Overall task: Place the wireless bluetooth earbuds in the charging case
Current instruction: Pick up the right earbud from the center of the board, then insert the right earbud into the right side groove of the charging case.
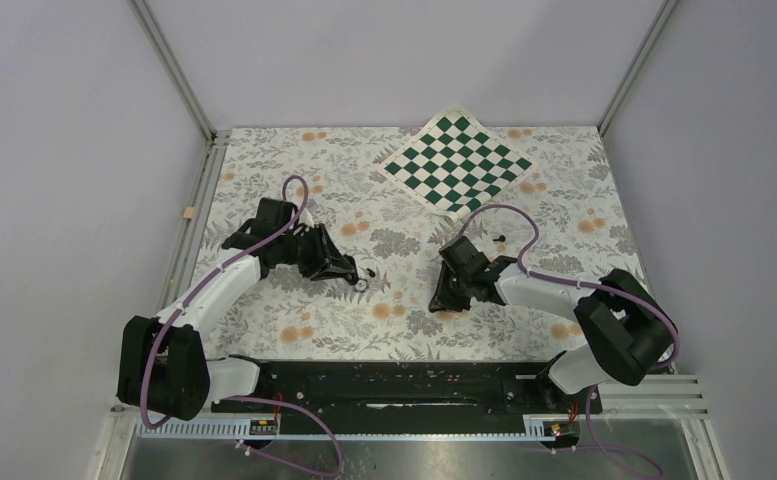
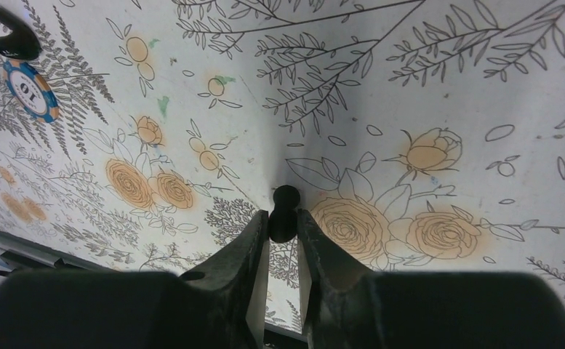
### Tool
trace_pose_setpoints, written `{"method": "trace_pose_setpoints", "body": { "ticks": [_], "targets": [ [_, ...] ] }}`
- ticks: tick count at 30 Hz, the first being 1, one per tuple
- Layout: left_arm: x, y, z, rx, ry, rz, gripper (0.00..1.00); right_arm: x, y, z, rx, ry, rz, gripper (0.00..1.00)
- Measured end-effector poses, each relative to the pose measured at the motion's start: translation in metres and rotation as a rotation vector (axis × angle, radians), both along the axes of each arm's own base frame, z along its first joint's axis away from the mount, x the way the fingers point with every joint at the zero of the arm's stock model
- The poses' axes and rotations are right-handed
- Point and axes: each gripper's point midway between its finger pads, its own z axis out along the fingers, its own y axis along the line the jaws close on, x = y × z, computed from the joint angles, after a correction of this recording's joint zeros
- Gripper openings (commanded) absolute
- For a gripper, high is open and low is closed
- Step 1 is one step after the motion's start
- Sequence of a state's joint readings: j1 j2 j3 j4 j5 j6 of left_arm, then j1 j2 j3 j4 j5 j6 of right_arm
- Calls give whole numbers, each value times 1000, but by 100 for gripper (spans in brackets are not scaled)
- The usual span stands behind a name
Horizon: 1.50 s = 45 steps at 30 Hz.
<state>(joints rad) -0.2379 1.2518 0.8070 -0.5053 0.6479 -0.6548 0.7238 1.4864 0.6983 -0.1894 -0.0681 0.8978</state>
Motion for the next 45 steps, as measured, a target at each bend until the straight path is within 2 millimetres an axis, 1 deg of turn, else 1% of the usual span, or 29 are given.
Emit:
{"method": "trace_pose_setpoints", "body": {
  "ticks": [4,7,10,13,15,18,21,25,27,31,36,45],
  "targets": [
    [-1,-2,0,0,0,-7,0,-2,-3,4,-8,-5,3,0],
    [-8,-9,0,-5,-4,-50,0,-2,-4,18,12,-40,17,0],
    [-22,-31,3,-34,3,-171,0,2,-1,45,64,-114,31,0],
    [-34,-51,4,-57,10,-277,0,8,1,79,119,-205,41,0],
    [-44,-61,5,-79,21,-328,0,13,4,103,154,-269,44,0],
    [-47,-67,9,-110,22,-354,0,16,11,131,202,-334,54,0],
    [-46,-71,15,-140,6,-363,0,12,20,146,224,-366,79,0],
    [-43,-75,20,-169,-1,-361,0,2,36,159,237,-373,117,0],
    [-41,-76,23,-180,-4,-355,0,-1,43,161,246,-370,125,0],
    [-40,-79,26,-192,-10,-351,0,-6,55,158,252,-346,137,0],
    [-40,-80,27,-198,-3,-348,0,-3,67,156,249,-327,140,0],
    [-41,-80,27,-201,1,-350,0,9,76,153,225,-332,126,0]
  ]
}}
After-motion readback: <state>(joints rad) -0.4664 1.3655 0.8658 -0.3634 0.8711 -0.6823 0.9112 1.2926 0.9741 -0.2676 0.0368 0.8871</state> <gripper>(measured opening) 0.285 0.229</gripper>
